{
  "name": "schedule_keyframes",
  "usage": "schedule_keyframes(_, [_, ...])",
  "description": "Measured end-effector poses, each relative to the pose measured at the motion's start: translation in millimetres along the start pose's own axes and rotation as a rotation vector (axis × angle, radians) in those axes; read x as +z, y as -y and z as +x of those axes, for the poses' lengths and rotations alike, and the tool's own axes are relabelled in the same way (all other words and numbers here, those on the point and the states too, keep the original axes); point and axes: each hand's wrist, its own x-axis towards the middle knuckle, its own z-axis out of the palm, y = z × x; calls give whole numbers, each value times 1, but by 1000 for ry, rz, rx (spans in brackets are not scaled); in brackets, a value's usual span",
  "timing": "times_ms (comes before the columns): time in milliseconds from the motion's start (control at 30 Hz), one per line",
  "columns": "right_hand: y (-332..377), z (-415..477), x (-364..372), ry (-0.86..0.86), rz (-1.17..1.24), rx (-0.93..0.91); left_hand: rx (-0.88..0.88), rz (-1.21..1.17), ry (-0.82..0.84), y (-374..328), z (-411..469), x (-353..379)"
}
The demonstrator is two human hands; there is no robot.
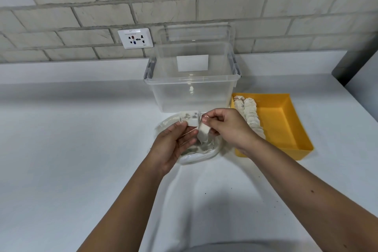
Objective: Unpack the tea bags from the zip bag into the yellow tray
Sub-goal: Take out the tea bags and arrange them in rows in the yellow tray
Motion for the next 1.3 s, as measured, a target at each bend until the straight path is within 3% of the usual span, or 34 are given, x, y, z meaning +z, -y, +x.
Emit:
schedule_keyframes(133, [7, 3, -9, -9, -409, -167, 27, 175, -3, 1, 0, -5])
schedule_keyframes(200, [12, 2, -11, 13, -466, -192, 34, 142, -3, -1, 0, -4])
schedule_keyframes(333, [11, 4, -11, 38, -395, -147, 24, 35, -50, -3, 0, 1])
schedule_keyframes(500, [6, 2, -10, 169, -27, 21, -23, -69, -74, 0, 4, 2])
schedule_keyframes(633, [2, 6, 0, 73, -21, 29, -34, -13, -58, 4, 3, 5])
schedule_keyframes(700, [3, 8, -2, 20, -172, -46, 10, 97, -92, 3, 0, 5])
schedule_keyframes(833, [12, 4, -8, 45, -657, -246, 316, 594, -194, -8, -4, -3])
schedule_keyframes(967, [18, 0, -5, 91, -778, -305, 377, 798, -128, -9, -5, 1])
schedule_keyframes(1133, [20, -1, -10, 100, -640, -238, 326, 698, -228, -7, -2, -7])
schedule_keyframes(1300, [24, -1, -15, 369, -309, -77, 216, 495, -192, -7, -4, -5])
